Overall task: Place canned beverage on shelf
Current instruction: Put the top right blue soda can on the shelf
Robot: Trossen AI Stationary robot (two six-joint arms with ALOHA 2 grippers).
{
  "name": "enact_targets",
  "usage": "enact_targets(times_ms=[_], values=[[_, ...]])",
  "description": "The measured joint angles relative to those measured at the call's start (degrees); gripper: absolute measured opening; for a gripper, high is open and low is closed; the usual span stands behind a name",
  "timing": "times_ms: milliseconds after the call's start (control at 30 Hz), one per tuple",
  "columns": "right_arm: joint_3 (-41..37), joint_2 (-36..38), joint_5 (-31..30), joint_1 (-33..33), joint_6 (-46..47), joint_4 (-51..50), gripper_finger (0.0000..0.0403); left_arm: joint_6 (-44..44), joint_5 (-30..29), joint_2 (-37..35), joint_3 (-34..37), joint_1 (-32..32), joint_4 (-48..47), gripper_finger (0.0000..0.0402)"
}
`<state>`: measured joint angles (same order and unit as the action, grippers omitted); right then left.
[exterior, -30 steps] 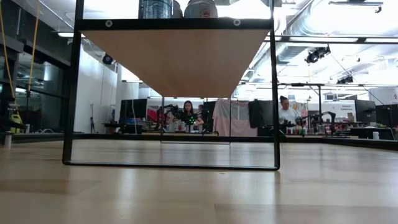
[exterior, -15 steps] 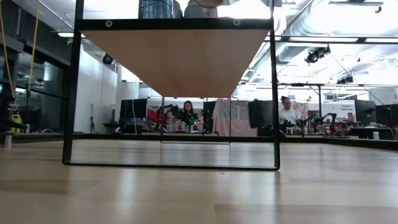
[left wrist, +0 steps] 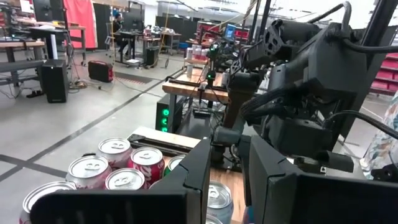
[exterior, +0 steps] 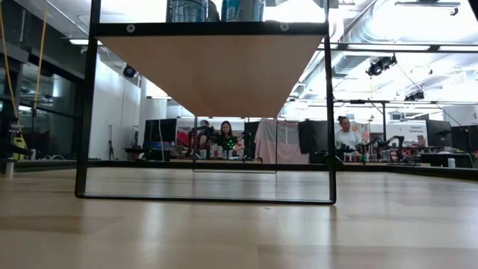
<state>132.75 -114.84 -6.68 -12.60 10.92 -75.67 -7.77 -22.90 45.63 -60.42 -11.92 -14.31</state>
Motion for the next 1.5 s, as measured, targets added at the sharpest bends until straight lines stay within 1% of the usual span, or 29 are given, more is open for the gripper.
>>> enact_targets(times_ms=[233,400,500,667,833,900,1067,1167,1233,1333,1433,1500], values=[[-0.24,-2.00,-1.00,0.00,-0.72,0.08,0.0221,-0.07,-0.02,0.00,0.00,-0.01,-0.01,0.0042],[-0.24,-2.19,-2.30,0.00,-0.71,-0.04,0.0266,-0.08,-0.04,0.00,0.00,0.00,-0.02,0.0042],[-0.20,-2.21,-2.31,0.02,-0.84,0.04,0.0278,-0.08,-0.04,0.00,0.00,-0.01,-0.02,0.0042],[-0.18,-2.28,-1.67,0.00,-1.05,0.12,0.0283,-0.08,-0.04,0.00,0.00,0.00,-0.04,0.0042],[2.30,-2.18,-1.51,-0.11,-5.31,0.25,0.0285,-0.08,-0.04,0.00,0.00,-0.01,-0.09,0.0042],[1.86,-1.16,-1.37,-0.11,-6.68,1.50,0.0285,-0.08,-0.04,0.00,0.00,-0.01,-0.29,0.0042],[2.25,0.45,-0.72,-0.04,-8.51,1.38,0.0286,-0.11,-0.07,0.00,0.00,-0.02,-1.22,0.0042],[2.25,1.58,-1.31,-0.07,-9.45,0.78,0.0284,-0.11,-0.19,0.00,0.00,-0.01,-1.34,0.0042],[2.27,2.14,-2.39,-0.38,-9.41,-1.67,0.0274,-0.11,-0.24,0.00,0.00,-0.02,-1.48,0.0042],[2.27,2.83,-3.21,-1.29,-7.27,-6.83,0.0237,-0.11,-0.35,0.00,0.00,-0.02,-1.59,0.0042],[1.78,3.25,-3.26,-2.79,-5.26,-11.51,0.0170,-0.11,-0.53,0.00,0.00,-0.02,-1.81,0.0042],[0.29,3.41,-3.22,-4.08,-4.51,-12.15,0.0110,-0.13,-0.60,0.00,0.00,-0.01,-1.88,0.0042]])
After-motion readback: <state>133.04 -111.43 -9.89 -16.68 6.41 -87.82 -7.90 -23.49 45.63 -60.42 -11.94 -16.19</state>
